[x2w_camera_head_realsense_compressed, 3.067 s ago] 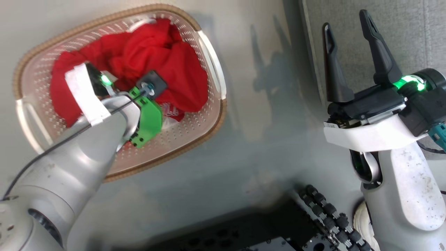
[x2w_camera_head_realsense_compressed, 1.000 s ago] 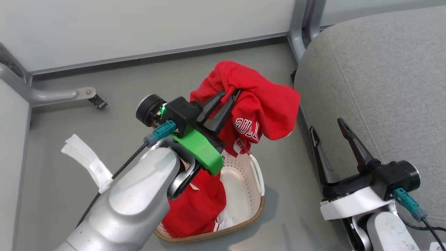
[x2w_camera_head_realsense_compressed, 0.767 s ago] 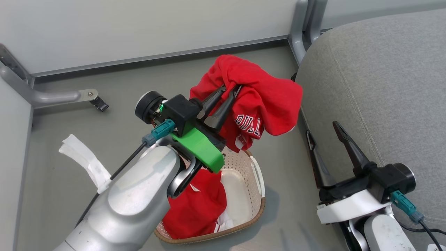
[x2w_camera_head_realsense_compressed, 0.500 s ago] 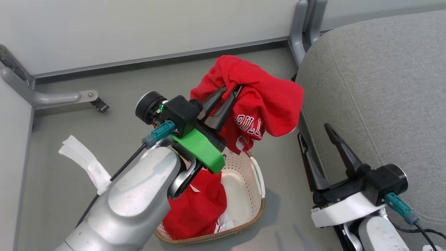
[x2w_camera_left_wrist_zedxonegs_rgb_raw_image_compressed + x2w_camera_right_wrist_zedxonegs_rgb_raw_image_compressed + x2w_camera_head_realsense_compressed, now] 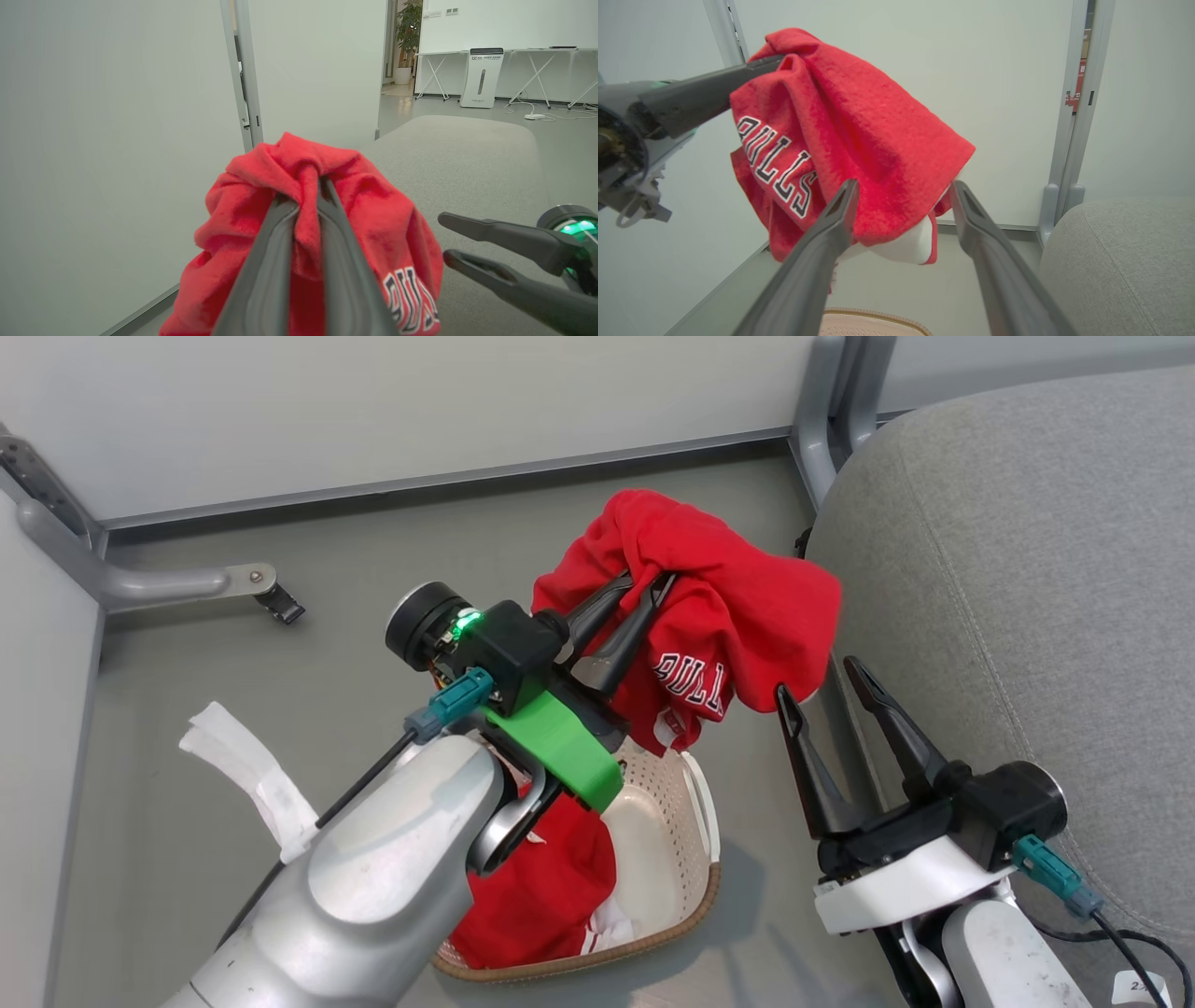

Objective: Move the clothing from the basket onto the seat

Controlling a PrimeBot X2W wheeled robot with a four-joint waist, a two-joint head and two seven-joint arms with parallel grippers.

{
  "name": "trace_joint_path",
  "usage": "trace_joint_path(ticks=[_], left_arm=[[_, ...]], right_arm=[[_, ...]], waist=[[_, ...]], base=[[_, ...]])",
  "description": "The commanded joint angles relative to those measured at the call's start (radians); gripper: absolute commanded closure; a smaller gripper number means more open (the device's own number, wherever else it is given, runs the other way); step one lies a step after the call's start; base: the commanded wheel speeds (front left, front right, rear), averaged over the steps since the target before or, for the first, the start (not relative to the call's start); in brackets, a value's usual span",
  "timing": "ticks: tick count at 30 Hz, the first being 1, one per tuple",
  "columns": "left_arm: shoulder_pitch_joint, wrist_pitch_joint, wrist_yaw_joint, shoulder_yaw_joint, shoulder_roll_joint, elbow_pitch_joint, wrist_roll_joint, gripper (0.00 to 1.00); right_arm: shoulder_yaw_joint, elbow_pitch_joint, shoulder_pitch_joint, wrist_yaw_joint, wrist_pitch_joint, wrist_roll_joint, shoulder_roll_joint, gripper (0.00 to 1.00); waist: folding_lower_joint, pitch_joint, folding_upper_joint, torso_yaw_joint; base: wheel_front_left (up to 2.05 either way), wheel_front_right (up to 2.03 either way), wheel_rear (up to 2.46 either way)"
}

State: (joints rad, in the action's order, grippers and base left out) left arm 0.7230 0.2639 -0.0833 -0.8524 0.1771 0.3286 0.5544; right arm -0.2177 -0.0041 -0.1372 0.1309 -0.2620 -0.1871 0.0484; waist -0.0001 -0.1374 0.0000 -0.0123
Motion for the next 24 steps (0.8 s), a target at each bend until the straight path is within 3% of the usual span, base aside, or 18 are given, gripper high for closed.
trace_joint_path(ticks=[1,16,24], left_arm=[[-0.007,0.001,-0.001,-0.003,-0.003,-0.007,-0.005,1.00],[-0.007,0.001,0.007,-0.040,-0.013,-0.088,-0.035,1.00],[-0.010,-0.006,0.009,-0.053,0.001,-0.117,-0.037,1.00]], right_arm=[[0.001,0.007,-0.012,0.000,-0.005,-0.012,0.004,0.00],[-0.010,0.082,-0.052,0.000,-0.004,-0.135,0.004,0.00],[-0.051,0.059,-0.079,0.000,-0.004,-0.181,0.004,0.00]], waist=[[0.0001,-0.002,0.0000,-0.003],[0.0001,-0.019,0.0000,-0.023],[0.0001,-0.027,0.0000,-0.028]], base=[[0.00,0.00,0.00],[0.00,0.00,0.00],[0.00,0.00,0.00]])
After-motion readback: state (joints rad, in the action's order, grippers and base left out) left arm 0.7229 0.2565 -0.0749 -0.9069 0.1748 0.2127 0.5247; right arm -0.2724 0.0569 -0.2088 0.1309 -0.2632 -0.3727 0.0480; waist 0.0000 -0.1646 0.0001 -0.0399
